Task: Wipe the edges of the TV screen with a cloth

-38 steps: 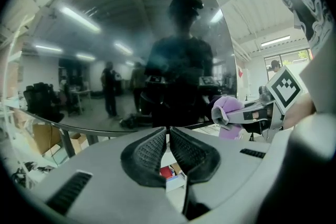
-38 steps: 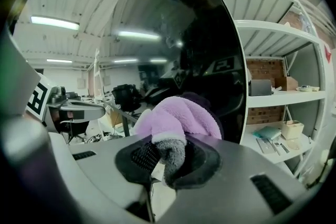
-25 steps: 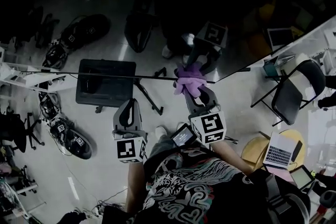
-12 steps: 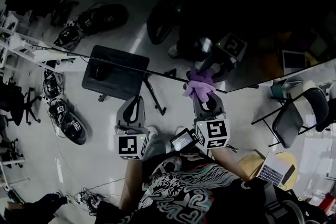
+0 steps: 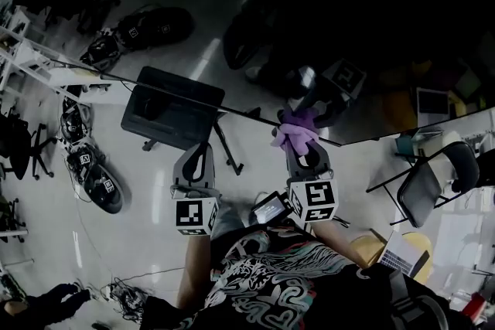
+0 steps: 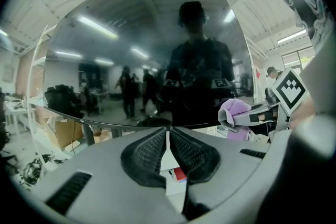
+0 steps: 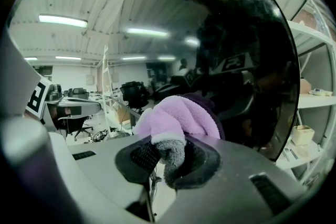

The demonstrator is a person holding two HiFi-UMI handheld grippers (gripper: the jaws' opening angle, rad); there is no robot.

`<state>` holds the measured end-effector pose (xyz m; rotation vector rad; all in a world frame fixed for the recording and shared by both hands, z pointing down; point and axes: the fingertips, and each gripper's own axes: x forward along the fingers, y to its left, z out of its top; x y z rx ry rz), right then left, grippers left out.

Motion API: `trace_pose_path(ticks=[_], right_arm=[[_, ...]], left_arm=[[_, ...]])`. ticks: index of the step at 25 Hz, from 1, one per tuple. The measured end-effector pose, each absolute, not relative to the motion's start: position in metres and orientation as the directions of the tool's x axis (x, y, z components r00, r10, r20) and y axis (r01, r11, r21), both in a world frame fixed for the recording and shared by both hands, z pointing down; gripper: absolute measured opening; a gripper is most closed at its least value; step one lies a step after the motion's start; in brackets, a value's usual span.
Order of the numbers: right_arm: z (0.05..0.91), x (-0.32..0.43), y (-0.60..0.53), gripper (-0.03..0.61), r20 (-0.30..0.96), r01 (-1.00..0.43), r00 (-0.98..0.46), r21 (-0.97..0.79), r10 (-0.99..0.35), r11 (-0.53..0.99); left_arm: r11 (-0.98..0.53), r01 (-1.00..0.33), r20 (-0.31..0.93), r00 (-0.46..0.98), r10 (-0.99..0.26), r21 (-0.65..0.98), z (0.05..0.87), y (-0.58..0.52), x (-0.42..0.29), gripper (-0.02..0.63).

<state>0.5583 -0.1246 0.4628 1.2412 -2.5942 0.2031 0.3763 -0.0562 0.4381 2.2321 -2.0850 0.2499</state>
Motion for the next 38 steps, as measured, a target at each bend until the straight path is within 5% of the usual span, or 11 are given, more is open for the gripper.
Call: trace_pose_path(ticks=[38], right_arm=[[0.480, 0.390, -0.142, 0.087, 0.339, -0.808, -0.558, -0.012, -0.757, 0.590]], left_arm=[[-0.045, -0.998, 0.159, 0.050, -0.986, 0.033, 0.461, -0.062, 0.179, 0.032]])
